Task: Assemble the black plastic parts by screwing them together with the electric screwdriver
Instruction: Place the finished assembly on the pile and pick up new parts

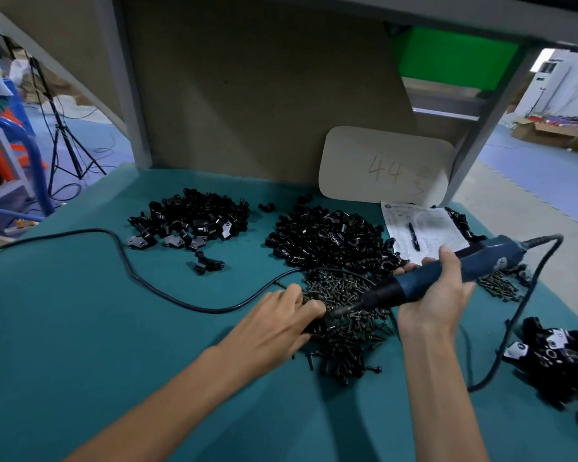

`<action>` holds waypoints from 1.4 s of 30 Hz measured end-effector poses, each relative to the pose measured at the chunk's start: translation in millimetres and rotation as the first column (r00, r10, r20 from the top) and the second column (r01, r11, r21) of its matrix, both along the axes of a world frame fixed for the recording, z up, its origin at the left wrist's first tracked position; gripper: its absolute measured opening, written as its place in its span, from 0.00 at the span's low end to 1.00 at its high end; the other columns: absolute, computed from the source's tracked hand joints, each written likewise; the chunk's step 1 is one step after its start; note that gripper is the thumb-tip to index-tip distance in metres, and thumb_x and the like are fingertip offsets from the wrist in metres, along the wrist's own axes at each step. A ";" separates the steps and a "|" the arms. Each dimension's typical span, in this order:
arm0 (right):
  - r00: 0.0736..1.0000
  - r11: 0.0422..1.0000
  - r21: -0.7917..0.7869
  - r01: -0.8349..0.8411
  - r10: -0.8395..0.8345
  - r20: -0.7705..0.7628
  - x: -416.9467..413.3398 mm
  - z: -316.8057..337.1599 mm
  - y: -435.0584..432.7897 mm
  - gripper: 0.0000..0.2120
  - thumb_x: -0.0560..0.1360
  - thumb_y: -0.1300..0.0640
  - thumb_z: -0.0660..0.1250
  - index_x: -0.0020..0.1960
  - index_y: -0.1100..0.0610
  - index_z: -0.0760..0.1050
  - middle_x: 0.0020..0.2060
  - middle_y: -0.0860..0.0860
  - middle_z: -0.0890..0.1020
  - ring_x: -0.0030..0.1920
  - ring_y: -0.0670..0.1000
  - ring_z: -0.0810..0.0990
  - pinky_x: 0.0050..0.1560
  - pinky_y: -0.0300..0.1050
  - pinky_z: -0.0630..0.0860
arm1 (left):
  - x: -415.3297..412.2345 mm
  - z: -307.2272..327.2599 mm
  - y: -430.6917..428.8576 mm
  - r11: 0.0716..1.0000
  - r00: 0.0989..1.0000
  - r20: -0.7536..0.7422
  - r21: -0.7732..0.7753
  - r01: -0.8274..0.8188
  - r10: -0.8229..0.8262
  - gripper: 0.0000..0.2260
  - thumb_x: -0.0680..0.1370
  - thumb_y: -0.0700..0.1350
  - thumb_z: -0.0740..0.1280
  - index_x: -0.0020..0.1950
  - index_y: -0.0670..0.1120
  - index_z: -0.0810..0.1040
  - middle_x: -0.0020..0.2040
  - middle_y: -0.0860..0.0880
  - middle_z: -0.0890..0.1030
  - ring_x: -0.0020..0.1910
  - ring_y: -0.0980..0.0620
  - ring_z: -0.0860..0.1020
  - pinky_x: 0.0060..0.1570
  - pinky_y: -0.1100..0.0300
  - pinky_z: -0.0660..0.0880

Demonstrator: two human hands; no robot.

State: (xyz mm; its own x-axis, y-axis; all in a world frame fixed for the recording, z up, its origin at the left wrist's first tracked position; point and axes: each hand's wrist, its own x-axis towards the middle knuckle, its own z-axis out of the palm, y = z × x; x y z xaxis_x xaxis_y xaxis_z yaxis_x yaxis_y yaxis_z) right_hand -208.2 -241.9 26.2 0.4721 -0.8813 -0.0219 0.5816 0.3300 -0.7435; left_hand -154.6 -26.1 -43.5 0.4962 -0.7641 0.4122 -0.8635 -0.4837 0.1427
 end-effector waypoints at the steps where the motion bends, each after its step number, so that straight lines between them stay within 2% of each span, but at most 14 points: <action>1: 1.000 1.000 0.015 0.008 -0.008 -0.016 1.5 -1.2 1.3 0.11 0.79 0.56 0.70 0.56 0.50 0.69 0.42 0.51 0.75 0.31 0.48 0.78 0.35 0.46 0.79 | 3.1 -1.5 0.3 1.000 0.999 -0.038 0.013 0.008 -0.008 0.19 0.79 0.51 0.71 0.62 0.55 0.63 0.48 0.54 0.63 0.40 0.52 0.70 0.42 0.59 0.65; 4: 0.998 0.997 0.066 0.028 -0.024 -0.057 9.3 -4.4 3.4 0.11 0.79 0.56 0.70 0.54 0.51 0.67 0.43 0.52 0.75 0.30 0.48 0.78 0.36 0.47 0.80 | 10.3 -8.5 2.0 1.000 0.943 -0.334 -0.008 -0.017 0.013 0.10 0.82 0.61 0.61 0.55 0.62 0.60 0.49 0.59 0.65 0.41 0.58 0.71 0.42 0.61 0.68; 8: 0.995 0.990 0.139 0.004 0.010 -0.101 18.9 -8.8 0.7 0.12 0.80 0.55 0.70 0.53 0.52 0.66 0.44 0.53 0.75 0.33 0.50 0.78 0.36 0.46 0.81 | 15.6 -18.1 -0.6 0.988 0.680 -0.729 -0.149 -0.040 -0.082 0.13 0.79 0.67 0.61 0.56 0.63 0.62 0.41 0.56 0.73 0.31 0.61 0.69 0.32 0.63 0.68; 11: 0.992 0.985 0.172 -0.032 0.052 -0.114 21.9 -13.6 -3.4 0.12 0.80 0.54 0.70 0.55 0.52 0.66 0.45 0.53 0.76 0.35 0.50 0.79 0.37 0.46 0.81 | 19.4 -21.3 0.4 0.978 0.602 -0.781 -0.209 -0.001 -0.166 0.15 0.78 0.67 0.62 0.55 0.61 0.64 0.39 0.57 0.73 0.31 0.61 0.69 0.32 0.62 0.69; 15: 0.993 0.972 0.228 -0.052 0.075 -0.093 22.1 -13.6 -10.6 0.14 0.79 0.54 0.71 0.56 0.53 0.66 0.45 0.53 0.76 0.34 0.50 0.79 0.37 0.46 0.82 | 25.1 -22.7 2.4 0.961 0.548 -0.805 -0.275 -0.004 -0.228 0.21 0.75 0.72 0.62 0.56 0.58 0.65 0.43 0.54 0.73 0.34 0.59 0.68 0.36 0.61 0.69; 20: 0.994 0.981 0.193 -0.036 0.056 -0.098 21.3 -15.6 -19.9 0.15 0.80 0.53 0.71 0.57 0.53 0.66 0.45 0.53 0.76 0.35 0.50 0.80 0.38 0.47 0.82 | 32.3 -25.7 -0.5 0.966 0.614 -0.779 -0.237 -0.102 -0.127 0.20 0.75 0.71 0.62 0.56 0.60 0.65 0.42 0.52 0.73 0.36 0.56 0.69 0.40 0.55 0.68; 24: 0.949 0.995 0.050 -0.088 0.099 -0.300 11.8 -14.6 -44.5 0.22 0.78 0.55 0.74 0.61 0.52 0.62 0.50 0.54 0.76 0.39 0.52 0.80 0.38 0.47 0.84 | 36.2 -28.2 2.5 0.967 0.700 -0.713 -0.149 -0.207 0.040 0.17 0.75 0.69 0.61 0.57 0.64 0.62 0.38 0.53 0.76 0.29 0.59 0.71 0.34 0.58 0.70; 27: 0.812 0.968 -0.159 -0.195 0.068 -0.580 -8.9 -18.7 -70.9 0.21 0.78 0.60 0.72 0.58 0.52 0.59 0.53 0.58 0.74 0.40 0.54 0.79 0.36 0.49 0.84 | 36.4 -31.5 9.4 0.963 0.782 -0.598 -0.062 -0.262 0.174 0.18 0.75 0.67 0.61 0.57 0.61 0.59 0.37 0.52 0.75 0.31 0.55 0.71 0.32 0.57 0.69; 30: 0.528 0.864 -0.362 -0.350 -0.138 -0.838 -32.9 -35.2 -88.6 0.18 0.76 0.55 0.74 0.58 0.55 0.67 0.50 0.58 0.78 0.40 0.57 0.82 0.44 0.60 0.83 | 36.9 -33.3 14.1 0.959 0.842 -0.487 -0.027 -0.281 0.233 0.16 0.79 0.64 0.61 0.54 0.56 0.59 0.40 0.54 0.75 0.34 0.54 0.74 0.34 0.56 0.71; 32: 0.325 0.774 -0.444 -0.450 -0.321 -0.889 -43.6 -45.7 -93.7 0.18 0.74 0.51 0.75 0.56 0.55 0.71 0.44 0.55 0.80 0.39 0.57 0.81 0.42 0.57 0.81 | 37.7 -32.8 15.3 0.964 0.878 -0.418 -0.014 -0.264 0.235 0.12 0.81 0.62 0.59 0.53 0.56 0.60 0.47 0.56 0.75 0.42 0.55 0.76 0.40 0.55 0.75; 33: 0.276 0.745 -0.459 -0.483 -0.368 -0.888 -46.5 -49.7 -94.5 0.17 0.74 0.50 0.75 0.56 0.55 0.71 0.42 0.54 0.79 0.39 0.55 0.80 0.39 0.52 0.77 | 37.8 -32.3 15.2 0.968 0.889 -0.396 -0.008 -0.253 0.229 0.11 0.82 0.62 0.58 0.53 0.57 0.61 0.50 0.58 0.74 0.45 0.55 0.76 0.43 0.55 0.75; 37: 0.165 0.693 -0.442 -0.569 -0.430 -0.888 -46.7 -64.0 -97.8 0.17 0.75 0.48 0.74 0.54 0.58 0.74 0.40 0.54 0.79 0.42 0.59 0.78 0.42 0.50 0.72 | 34.7 -32.7 13.9 0.975 0.902 -0.381 -0.016 -0.223 0.201 0.08 0.82 0.62 0.57 0.54 0.61 0.63 0.51 0.63 0.70 0.49 0.60 0.72 0.44 0.62 0.67; 40: 0.081 0.667 -0.409 -0.622 -0.465 -0.882 -43.6 -70.7 -98.4 0.23 0.75 0.46 0.74 0.60 0.62 0.76 0.53 0.62 0.78 0.53 0.63 0.76 0.52 0.53 0.74 | 33.0 -33.9 15.4 0.971 0.877 -0.445 -0.058 -0.232 0.183 0.07 0.82 0.62 0.59 0.53 0.62 0.65 0.51 0.63 0.72 0.51 0.62 0.73 0.46 0.63 0.69; 42: 0.120 0.643 -0.476 -0.601 -0.516 -0.848 -43.0 -64.9 -91.1 0.31 0.75 0.46 0.75 0.69 0.63 0.72 0.64 0.66 0.72 0.63 0.66 0.71 0.62 0.58 0.70 | 33.1 -33.9 17.6 0.963 0.850 -0.501 -0.104 -0.247 0.164 0.06 0.81 0.62 0.62 0.51 0.63 0.67 0.50 0.63 0.74 0.50 0.65 0.73 0.46 0.64 0.69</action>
